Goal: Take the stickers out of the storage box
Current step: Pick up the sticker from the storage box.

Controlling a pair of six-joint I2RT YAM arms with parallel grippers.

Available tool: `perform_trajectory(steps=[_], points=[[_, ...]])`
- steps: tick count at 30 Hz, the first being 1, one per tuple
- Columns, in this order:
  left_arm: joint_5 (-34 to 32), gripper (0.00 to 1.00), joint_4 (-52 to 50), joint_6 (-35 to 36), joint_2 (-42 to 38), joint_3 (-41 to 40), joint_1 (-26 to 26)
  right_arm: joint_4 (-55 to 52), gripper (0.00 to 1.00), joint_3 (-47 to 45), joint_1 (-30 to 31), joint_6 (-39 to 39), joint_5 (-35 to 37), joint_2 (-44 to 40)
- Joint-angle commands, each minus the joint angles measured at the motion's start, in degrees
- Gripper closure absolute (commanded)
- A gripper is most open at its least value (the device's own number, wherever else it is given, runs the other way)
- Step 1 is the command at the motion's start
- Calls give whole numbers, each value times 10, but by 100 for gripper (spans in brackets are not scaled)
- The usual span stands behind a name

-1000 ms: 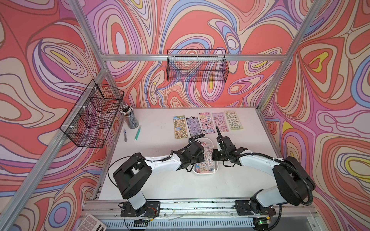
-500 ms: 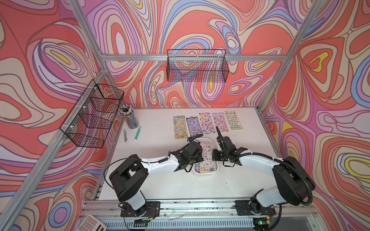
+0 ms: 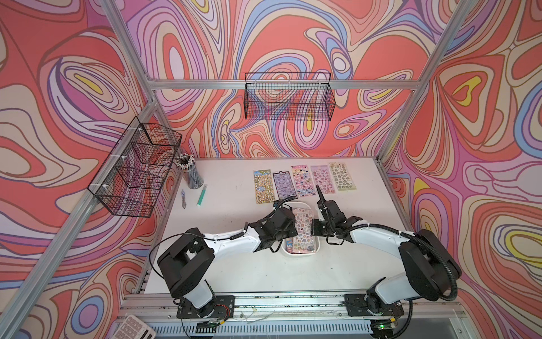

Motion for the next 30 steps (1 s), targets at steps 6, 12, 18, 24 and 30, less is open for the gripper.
perform_trajectory(steps=[6,12,18,24,30], points=[[2,100,-41,76,-72,16,18,-18,100,6,1,3,-6,11],[56,100,-72,120,-119,19,75,-18,100,6,2,2,-8,10],[99,100,-136,181,-155,56,140,-21,100,11,1,0,-11,11],[170,100,-185,229,-165,109,234,-21,100,14,1,-6,-15,13],[238,100,-234,268,-137,154,342,-14,100,9,1,-10,-18,12]])
